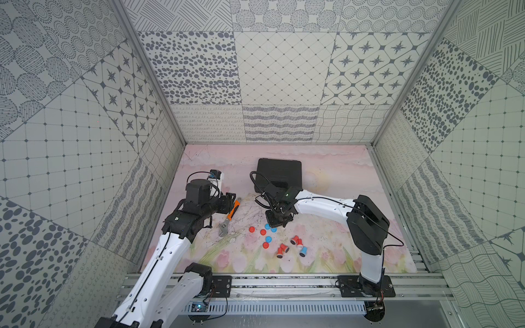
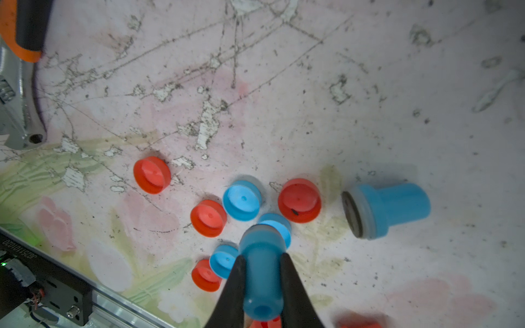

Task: Close the stamp cap
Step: Close the cover of the stamp.

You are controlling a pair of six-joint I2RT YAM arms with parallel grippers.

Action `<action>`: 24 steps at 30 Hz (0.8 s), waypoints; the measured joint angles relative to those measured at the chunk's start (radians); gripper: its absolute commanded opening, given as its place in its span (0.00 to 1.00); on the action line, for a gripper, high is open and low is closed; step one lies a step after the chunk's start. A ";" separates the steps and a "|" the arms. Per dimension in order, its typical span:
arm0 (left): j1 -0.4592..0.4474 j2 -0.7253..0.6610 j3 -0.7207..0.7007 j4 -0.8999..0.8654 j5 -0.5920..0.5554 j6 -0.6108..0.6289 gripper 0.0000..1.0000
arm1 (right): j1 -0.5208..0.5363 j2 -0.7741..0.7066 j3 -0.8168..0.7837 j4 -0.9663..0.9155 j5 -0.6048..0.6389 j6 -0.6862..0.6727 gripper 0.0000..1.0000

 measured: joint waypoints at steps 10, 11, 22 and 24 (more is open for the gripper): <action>0.000 0.002 0.000 0.000 0.000 0.001 0.61 | -0.002 0.003 -0.027 0.014 -0.020 0.005 0.00; 0.000 0.002 0.000 0.000 0.001 0.001 0.61 | -0.002 0.005 -0.027 0.016 -0.020 0.006 0.00; 0.000 0.002 0.000 0.000 0.000 0.001 0.61 | -0.002 0.016 -0.043 0.032 -0.027 0.007 0.00; 0.000 0.003 0.000 0.000 0.000 0.001 0.61 | -0.002 0.016 -0.046 0.036 -0.027 0.008 0.00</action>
